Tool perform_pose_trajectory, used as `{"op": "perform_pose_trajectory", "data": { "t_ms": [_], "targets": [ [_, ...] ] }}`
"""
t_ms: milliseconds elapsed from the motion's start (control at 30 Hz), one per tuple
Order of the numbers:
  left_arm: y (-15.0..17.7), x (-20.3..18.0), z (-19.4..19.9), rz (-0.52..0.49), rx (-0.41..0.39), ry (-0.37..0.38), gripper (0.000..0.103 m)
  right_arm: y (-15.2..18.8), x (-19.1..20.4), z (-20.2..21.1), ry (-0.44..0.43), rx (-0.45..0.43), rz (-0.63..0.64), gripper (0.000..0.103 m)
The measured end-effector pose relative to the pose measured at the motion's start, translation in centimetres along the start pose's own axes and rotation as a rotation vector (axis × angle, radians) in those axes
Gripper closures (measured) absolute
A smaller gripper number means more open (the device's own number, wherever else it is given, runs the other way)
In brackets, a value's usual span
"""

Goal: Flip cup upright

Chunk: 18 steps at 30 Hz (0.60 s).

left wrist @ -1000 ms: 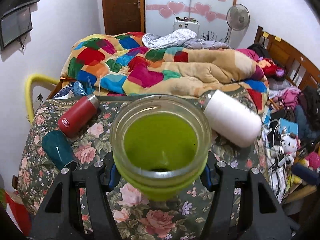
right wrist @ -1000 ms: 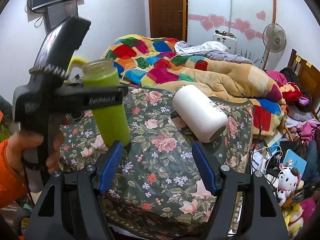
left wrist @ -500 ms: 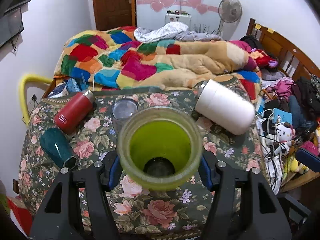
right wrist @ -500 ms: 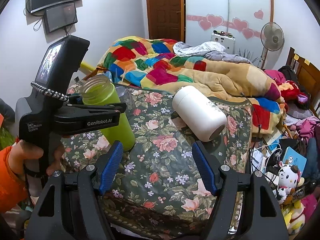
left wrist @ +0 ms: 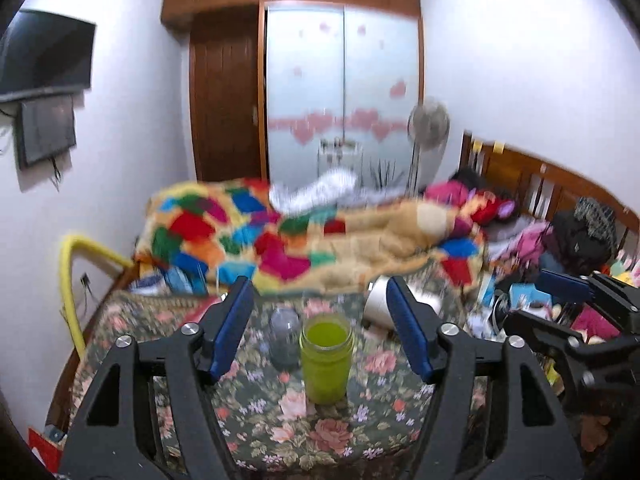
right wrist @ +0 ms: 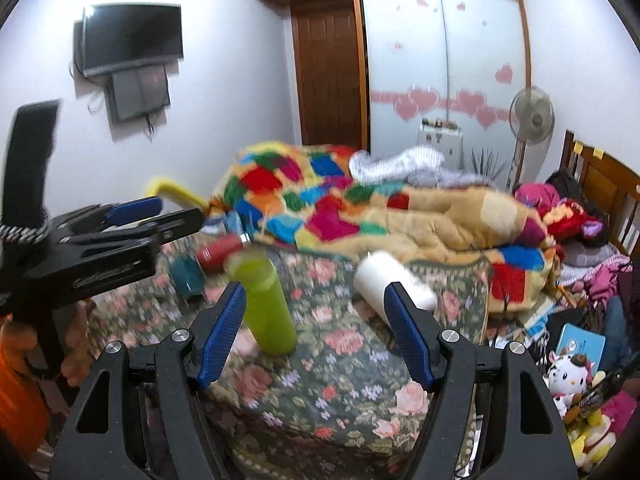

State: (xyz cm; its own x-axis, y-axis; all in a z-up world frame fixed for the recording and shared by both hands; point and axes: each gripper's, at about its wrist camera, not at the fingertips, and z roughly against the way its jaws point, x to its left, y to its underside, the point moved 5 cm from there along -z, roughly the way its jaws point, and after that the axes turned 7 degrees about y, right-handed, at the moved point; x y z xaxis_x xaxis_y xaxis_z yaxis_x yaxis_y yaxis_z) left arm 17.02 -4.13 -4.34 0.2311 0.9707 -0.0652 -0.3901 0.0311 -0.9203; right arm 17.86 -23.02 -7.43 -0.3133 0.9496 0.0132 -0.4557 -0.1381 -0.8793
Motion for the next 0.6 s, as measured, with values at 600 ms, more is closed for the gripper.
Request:
{"op": "perform_pose_trajectory", "data": {
  "t_ms": [600],
  "targets": [
    [0.6,-1.8,13.5,-0.054,-0.337,-0.1,0.0,-2.4,4.0,11.1,0.008,-0.36,-0.039,0.018]
  ]
}}
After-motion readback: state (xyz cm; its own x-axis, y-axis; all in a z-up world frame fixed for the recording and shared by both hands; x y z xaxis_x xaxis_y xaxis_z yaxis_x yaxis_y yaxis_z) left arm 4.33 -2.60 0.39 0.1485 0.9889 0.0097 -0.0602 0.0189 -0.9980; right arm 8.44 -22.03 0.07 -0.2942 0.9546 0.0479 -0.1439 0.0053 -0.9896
